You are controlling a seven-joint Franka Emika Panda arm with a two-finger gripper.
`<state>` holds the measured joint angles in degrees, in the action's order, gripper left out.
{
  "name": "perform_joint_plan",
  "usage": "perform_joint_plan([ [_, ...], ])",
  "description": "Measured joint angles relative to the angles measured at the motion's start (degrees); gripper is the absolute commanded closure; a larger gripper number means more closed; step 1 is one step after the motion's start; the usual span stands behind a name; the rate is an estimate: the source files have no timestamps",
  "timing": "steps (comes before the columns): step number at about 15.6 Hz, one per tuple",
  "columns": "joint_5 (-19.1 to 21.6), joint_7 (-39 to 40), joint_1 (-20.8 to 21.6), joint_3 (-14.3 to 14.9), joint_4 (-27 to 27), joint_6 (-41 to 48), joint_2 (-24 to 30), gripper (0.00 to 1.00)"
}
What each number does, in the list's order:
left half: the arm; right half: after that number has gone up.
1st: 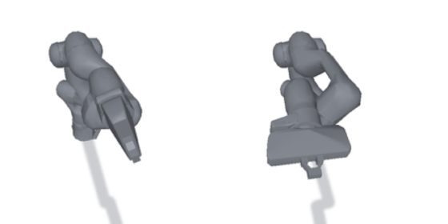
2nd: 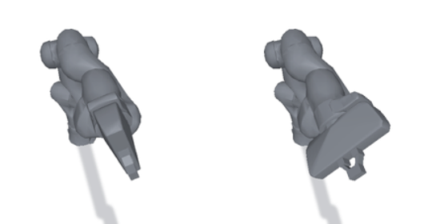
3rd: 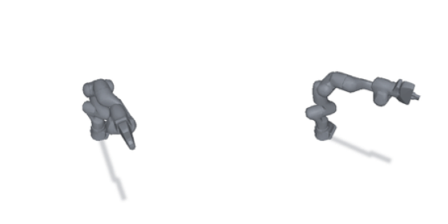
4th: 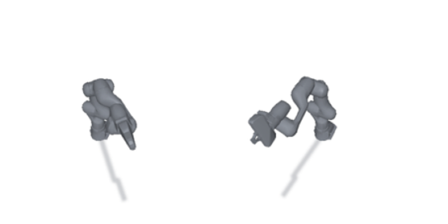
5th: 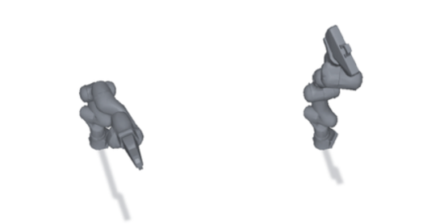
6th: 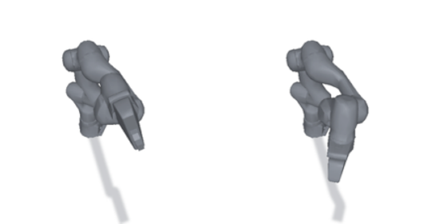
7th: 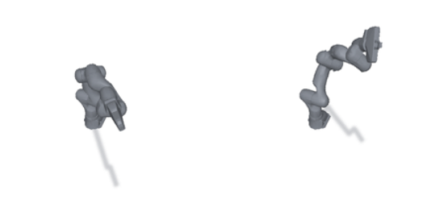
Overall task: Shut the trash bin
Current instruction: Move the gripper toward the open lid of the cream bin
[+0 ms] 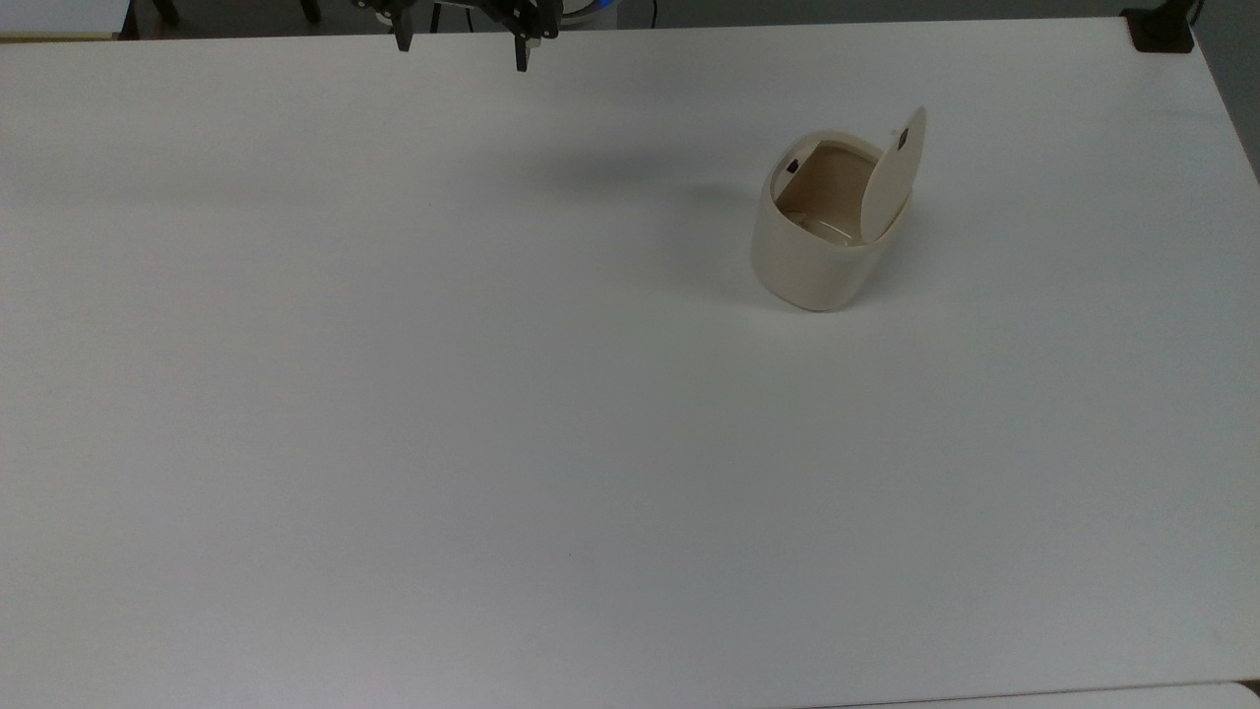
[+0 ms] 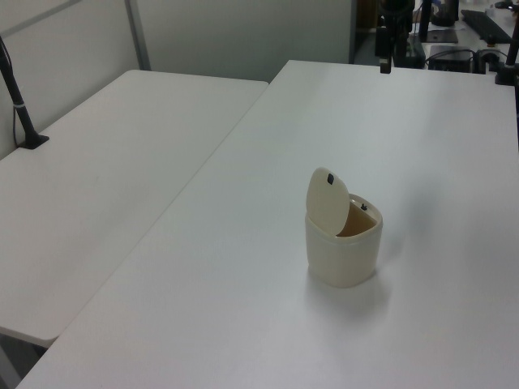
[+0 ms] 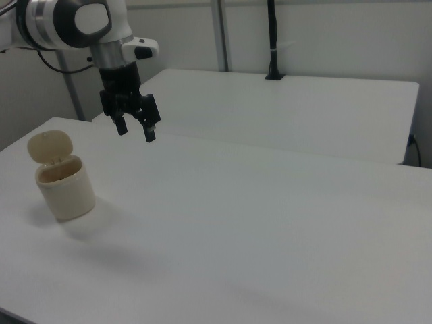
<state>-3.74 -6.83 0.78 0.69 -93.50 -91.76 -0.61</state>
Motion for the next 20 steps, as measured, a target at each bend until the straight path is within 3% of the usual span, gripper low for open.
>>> perform_joint_plan([
  [8, 1.9, 3.6, 0.0, 0.0, -0.2, 0.0, -0.2, 0.0],
  [12, 4.0, 4.6, 0.2, 0.1, -0.2, 0.0, -0.3, 0.16],
  [13, 4.2, 4.8, 0.3, 0.0, -0.2, -0.1, -0.5, 0.33],
  [14, 4.4, 5.6, 0.6, -0.3, -0.2, -0.5, -0.8, 0.61],
  [16, 4.8, 8.1, 2.2, -1.0, -0.2, -1.4, -1.4, 0.89],
  [17, 5.0, 9.1, 3.2, -1.7, -0.2, -1.7, -1.7, 0.99],
  [20, 7.7, 11.2, 5.9, -3.7, 0.3, -5.3, -2.6, 1.0],
])
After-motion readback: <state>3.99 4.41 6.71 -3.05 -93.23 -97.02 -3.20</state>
